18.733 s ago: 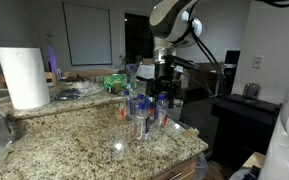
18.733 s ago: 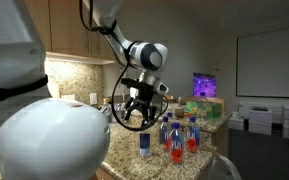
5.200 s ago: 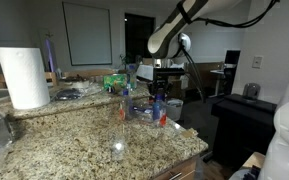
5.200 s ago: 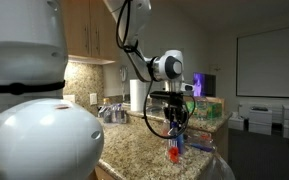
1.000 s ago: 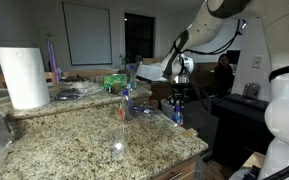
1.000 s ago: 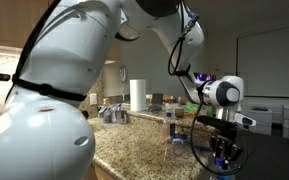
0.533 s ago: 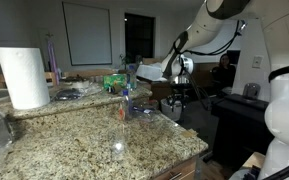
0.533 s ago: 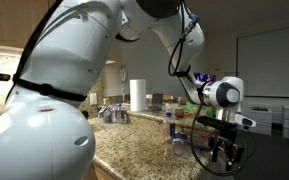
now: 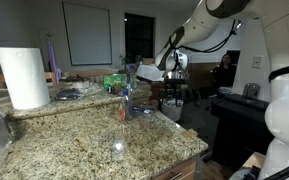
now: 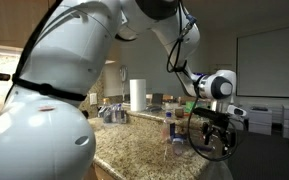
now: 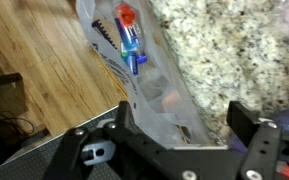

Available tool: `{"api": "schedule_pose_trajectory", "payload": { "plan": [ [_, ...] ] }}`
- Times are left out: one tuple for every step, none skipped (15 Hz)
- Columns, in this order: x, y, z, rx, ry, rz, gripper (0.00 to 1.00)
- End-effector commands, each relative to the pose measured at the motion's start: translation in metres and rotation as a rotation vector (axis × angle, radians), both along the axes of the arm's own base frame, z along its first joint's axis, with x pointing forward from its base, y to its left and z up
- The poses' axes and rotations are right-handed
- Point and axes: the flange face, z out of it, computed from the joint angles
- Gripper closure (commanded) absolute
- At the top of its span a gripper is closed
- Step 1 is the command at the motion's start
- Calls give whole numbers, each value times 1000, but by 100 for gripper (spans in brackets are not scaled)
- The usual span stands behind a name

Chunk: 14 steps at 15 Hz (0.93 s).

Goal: Put three bottles inside the bin on the floor

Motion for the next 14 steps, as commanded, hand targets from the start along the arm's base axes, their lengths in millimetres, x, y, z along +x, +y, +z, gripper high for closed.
{"api": "schedule_pose_trajectory", "payload": {
  "plan": [
    [21,39,40,65,-85,44,0],
    [28,52,51,77,-110,58,0],
    [35,69,62,85,-133,71,0],
    [40,87,71,98,-145,90,0],
    [45,103,78,109,-153,110,0],
    [48,120,83,118,-154,128,0],
    [51,136,86,127,-150,145,0],
    [53,151,90,141,-142,159,0],
    [54,164,92,148,-137,166,0],
    [56,176,93,141,-126,171,0],
    [56,184,93,124,-117,168,0],
    [57,191,91,118,-108,157,0],
    [57,197,88,111,-101,143,0],
    [57,205,87,110,-102,130,0]
  ]
}}
